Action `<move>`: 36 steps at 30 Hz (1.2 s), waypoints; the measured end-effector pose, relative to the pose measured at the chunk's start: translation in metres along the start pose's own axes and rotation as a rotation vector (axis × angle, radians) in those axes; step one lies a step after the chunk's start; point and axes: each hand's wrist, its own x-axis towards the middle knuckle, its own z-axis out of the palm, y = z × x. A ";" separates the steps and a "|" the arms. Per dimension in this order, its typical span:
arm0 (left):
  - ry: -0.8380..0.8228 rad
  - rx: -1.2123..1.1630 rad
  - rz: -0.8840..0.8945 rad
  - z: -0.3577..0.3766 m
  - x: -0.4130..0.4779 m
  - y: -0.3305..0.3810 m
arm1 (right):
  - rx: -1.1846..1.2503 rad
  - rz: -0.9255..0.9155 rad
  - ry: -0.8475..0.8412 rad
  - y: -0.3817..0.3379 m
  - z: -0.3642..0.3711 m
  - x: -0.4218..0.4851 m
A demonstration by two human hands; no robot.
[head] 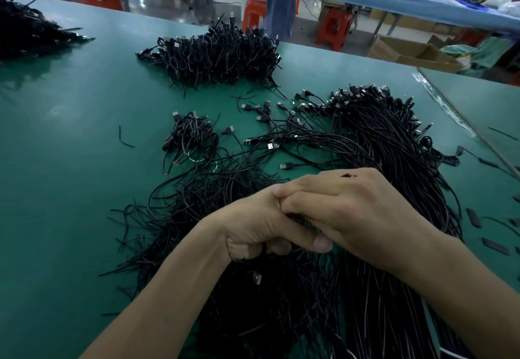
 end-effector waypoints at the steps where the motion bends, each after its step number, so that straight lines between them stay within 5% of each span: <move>1: 0.001 0.007 -0.004 -0.001 0.001 -0.001 | -0.015 -0.003 0.008 0.000 0.001 -0.001; 22: 0.243 -0.186 0.156 0.005 0.006 0.002 | -0.225 0.225 0.310 -0.024 0.010 0.011; 36: 0.250 -0.289 0.219 0.013 0.006 0.002 | 0.027 0.164 0.130 0.004 0.010 0.007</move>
